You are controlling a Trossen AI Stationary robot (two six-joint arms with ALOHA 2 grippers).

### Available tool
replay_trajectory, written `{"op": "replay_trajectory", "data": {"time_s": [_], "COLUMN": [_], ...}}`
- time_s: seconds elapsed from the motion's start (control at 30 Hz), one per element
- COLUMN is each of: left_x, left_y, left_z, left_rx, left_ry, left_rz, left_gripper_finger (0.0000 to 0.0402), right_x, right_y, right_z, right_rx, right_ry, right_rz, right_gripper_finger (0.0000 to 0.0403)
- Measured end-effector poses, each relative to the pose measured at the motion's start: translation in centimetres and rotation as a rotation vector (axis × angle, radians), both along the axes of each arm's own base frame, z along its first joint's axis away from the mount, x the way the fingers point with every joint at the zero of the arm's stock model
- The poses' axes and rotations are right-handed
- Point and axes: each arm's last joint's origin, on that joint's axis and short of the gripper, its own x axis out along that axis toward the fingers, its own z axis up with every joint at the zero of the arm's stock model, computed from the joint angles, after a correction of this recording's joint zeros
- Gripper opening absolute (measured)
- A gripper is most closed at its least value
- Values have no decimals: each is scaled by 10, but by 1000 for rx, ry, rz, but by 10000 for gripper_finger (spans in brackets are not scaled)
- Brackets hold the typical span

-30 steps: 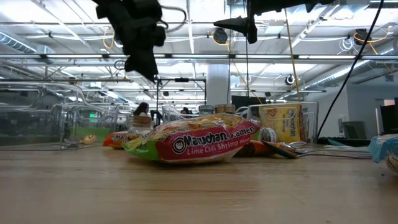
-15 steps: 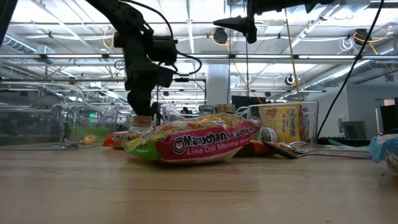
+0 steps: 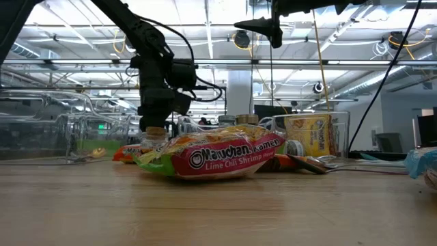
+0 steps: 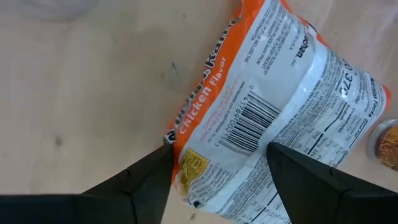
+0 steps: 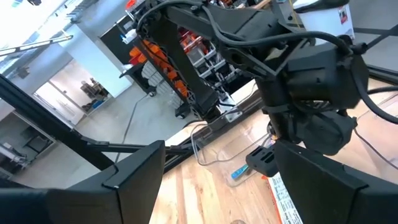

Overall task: Pick & Place Food Item
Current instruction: Put the orange noodle pack into the right transparent bin

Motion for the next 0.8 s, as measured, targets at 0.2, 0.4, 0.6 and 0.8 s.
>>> {"op": "replay_trajectory", "data": {"time_s": [0.2, 0.4, 0.6, 0.8], "left_x": [0, -2, -2, -2], "left_y": [1, 0, 0, 0], "left_z": [-3, -3, -2, -2], "left_rx": [-33, -44, -48, -50], "left_ry": [-2, 17, 16, 18], "left_rz": [4, 4, 23, 37], "left_gripper_finger": [262, 191, 91, 12], "right_x": [0, 0, 0, 0], "right_y": [0, 0, 0, 0], "right_z": [0, 0, -1, -1], "right_rx": [0, -3, -9, -12], "right_ry": [2, 5, 6, 8], "right_rz": [0, 0, 0, 0], "right_gripper_finger": [293, 293, 293, 293]}}
